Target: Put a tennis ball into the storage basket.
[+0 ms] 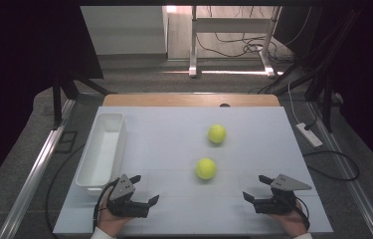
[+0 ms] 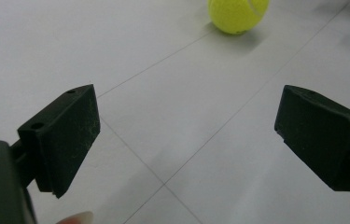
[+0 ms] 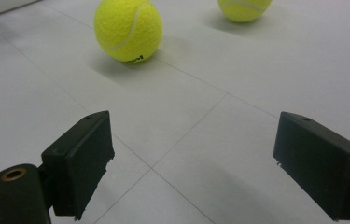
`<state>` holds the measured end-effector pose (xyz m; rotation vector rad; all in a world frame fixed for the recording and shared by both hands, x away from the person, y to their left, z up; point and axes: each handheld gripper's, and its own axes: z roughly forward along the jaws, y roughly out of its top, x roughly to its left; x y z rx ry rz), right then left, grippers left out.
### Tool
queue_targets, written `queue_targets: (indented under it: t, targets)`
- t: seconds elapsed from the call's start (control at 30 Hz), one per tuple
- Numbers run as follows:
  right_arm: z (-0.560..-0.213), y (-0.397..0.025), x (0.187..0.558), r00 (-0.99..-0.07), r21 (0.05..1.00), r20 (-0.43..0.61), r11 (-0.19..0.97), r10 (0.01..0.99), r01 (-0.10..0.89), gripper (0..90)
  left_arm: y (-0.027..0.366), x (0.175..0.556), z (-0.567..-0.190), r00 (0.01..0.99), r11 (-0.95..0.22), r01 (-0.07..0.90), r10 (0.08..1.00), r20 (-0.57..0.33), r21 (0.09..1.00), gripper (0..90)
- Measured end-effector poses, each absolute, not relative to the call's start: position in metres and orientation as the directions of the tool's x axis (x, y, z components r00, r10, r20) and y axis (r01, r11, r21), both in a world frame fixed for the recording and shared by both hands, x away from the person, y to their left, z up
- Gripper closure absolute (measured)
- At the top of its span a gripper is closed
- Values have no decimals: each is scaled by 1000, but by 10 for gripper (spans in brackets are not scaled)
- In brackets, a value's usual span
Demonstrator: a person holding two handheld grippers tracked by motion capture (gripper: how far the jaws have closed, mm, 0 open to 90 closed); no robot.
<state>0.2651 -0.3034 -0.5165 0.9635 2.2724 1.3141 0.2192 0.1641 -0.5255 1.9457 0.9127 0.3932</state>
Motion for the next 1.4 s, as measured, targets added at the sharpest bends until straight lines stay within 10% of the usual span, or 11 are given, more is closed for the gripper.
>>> queue_targets:
  t: [1.4]
  targets:
    - [-518,-302,270,-738,856,5,379,674,352,132,143,241,-499,642,-253,480,754,-139,840,74]
